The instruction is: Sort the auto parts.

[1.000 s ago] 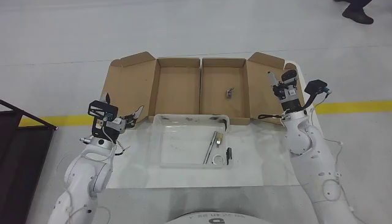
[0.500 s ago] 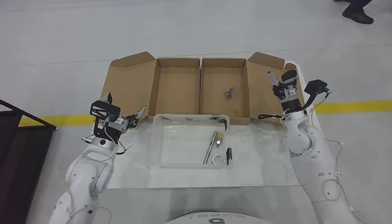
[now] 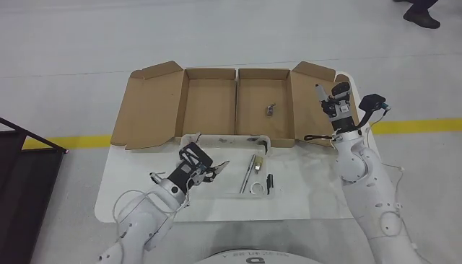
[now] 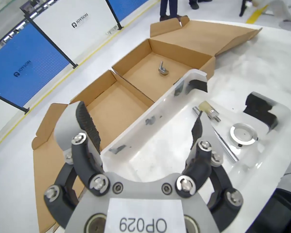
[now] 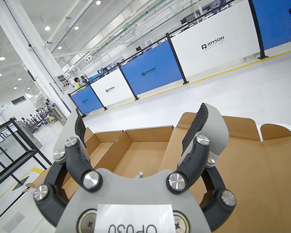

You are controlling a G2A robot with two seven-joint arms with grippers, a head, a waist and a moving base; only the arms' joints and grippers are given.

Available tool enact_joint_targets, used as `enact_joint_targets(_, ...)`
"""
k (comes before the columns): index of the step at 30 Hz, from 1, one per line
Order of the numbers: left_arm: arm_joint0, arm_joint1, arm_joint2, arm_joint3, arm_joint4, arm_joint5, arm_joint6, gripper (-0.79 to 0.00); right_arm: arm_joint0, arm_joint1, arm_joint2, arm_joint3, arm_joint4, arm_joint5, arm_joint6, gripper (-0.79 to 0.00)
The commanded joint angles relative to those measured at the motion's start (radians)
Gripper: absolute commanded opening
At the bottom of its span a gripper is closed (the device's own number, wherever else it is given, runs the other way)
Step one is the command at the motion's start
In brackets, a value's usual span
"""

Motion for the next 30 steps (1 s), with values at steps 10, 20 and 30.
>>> enact_joint_targets(10, -0.158, -0.029, 0.196, 0.107, 0.037, -0.009, -0.205, -0.068, 0.0, 0.0, 0.0, 0.0, 0.0, 0.0, 0.0, 0.0)
enact_joint_targets(20, -0.266, -0.056, 0.307, 0.173, 0.03, -0.001, -0.333, -0.231, 0.0, 0.0, 0.0, 0.0, 0.0, 0.0, 0.0, 0.0)
enact_joint_targets(30, -0.339, -0.076, 0.381, 0.251, 0.053, -0.009, -0.397, -0.329, 0.0, 0.0, 0.0, 0.0, 0.0, 0.0, 0.0, 0.0)
